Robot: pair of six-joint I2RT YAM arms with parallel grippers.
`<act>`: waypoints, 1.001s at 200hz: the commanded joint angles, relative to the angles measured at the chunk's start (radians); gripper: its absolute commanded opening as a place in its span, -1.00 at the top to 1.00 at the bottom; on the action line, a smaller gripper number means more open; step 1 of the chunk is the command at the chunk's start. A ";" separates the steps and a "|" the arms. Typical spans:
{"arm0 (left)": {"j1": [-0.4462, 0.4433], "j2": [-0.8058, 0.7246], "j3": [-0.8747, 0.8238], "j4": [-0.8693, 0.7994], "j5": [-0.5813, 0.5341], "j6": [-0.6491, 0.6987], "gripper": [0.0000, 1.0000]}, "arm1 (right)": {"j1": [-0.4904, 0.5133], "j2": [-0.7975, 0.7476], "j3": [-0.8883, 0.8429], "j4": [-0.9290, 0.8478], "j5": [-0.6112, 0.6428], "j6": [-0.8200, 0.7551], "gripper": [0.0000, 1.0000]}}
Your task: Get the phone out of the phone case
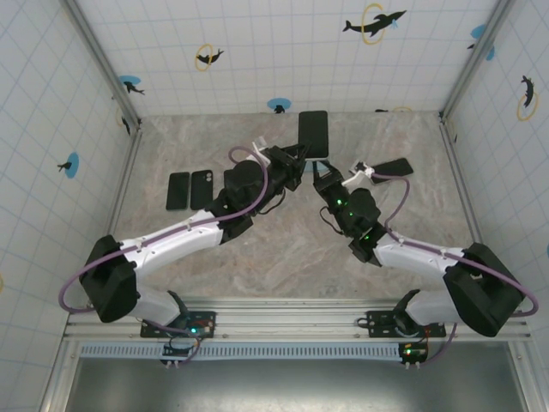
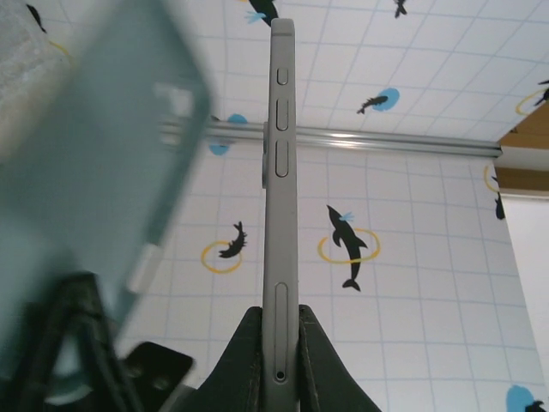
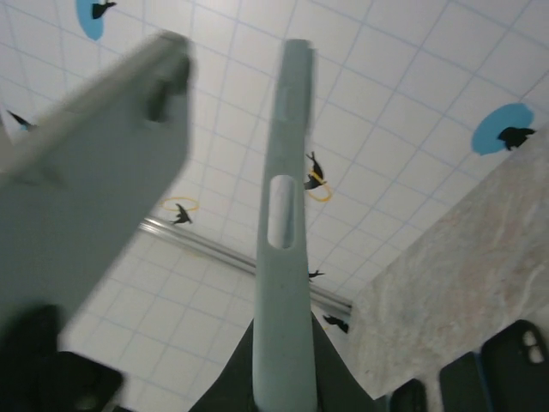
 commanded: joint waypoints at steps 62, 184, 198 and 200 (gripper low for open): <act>0.046 -0.069 -0.054 -0.055 0.040 0.049 1.00 | -0.083 0.000 -0.080 -0.068 -0.029 -0.091 0.93; 0.217 0.165 -0.229 0.165 0.192 0.168 1.00 | -0.219 -0.118 -0.200 -0.137 -0.215 -0.070 0.92; 0.228 0.199 -0.222 0.183 0.204 0.195 1.00 | -0.230 -0.130 -0.210 -0.137 -0.225 -0.072 0.92; 0.229 0.202 -0.221 0.188 0.204 0.197 1.00 | -0.231 -0.131 -0.212 -0.137 -0.226 -0.073 0.92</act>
